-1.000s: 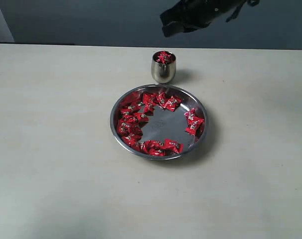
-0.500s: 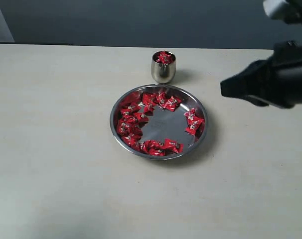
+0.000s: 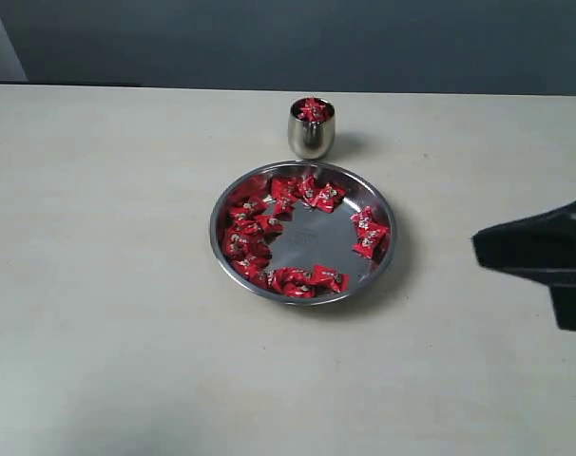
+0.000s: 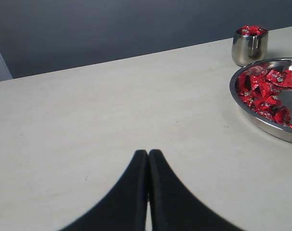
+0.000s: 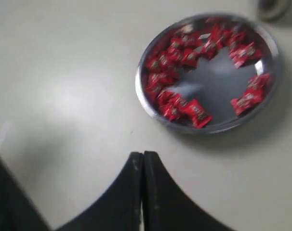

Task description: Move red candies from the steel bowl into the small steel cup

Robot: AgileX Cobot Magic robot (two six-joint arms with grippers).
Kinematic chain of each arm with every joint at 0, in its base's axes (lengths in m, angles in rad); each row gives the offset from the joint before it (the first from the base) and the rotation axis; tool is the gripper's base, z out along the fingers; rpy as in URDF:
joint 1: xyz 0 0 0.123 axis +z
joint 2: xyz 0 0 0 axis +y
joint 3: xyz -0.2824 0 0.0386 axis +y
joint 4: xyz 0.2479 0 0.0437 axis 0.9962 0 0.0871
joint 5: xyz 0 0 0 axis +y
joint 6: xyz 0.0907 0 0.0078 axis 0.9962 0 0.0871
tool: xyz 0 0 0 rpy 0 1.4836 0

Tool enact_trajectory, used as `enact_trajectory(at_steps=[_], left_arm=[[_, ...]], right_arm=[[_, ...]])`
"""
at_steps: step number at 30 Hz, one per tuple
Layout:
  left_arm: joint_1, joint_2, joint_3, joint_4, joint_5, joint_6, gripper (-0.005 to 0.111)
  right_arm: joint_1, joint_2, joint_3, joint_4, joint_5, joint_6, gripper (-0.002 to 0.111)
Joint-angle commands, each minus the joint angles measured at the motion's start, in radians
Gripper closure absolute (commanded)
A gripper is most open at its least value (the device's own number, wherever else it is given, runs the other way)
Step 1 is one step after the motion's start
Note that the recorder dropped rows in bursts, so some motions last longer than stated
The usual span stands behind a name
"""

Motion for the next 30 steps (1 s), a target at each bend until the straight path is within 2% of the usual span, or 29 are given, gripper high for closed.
enact_trajectory(at_steps=[1, 3, 9, 11, 16, 17, 21, 30], left_arm=[[-0.003, -0.004, -0.001, -0.001, -0.009, -0.005, 0.106], [-0.003, -0.004, -0.001, -0.001, -0.009, -0.005, 0.106], [-0.003, -0.004, -0.001, -0.001, -0.009, -0.005, 0.106], [-0.003, -0.004, -0.001, -0.001, -0.009, -0.005, 0.106], [-0.003, -0.004, -0.001, -0.001, -0.009, -0.005, 0.106], [-0.003, -0.004, -0.001, -0.001, -0.009, -0.005, 0.106], [-0.003, -0.004, -0.001, -0.001, -0.009, -0.005, 0.106], [-0.003, -0.004, -0.001, -0.001, -0.009, -0.005, 0.106]], right_arm=[[-0.189, -0.218, 0.132, 0.149, -0.213, -0.089, 0.109], [-0.300, -0.392, 0.239, 0.236, -0.297, -0.137, 0.109], [-0.351, -0.673, 0.430, 0.161, -0.319, -0.136, 0.109], [-0.392, -0.731, 0.435, 0.063, -0.307, -0.083, 0.109], [-0.490, -0.747, 0.468, -0.469, -0.379, 0.460, 0.109], [-0.494, -0.747, 0.486, -0.533, -0.405, 0.516, 0.109], [-0.494, -0.747, 0.581, -0.556, -0.529, 0.545, 0.109], [-0.494, -0.747, 0.631, -0.614, -0.508, 0.545, 0.109]])
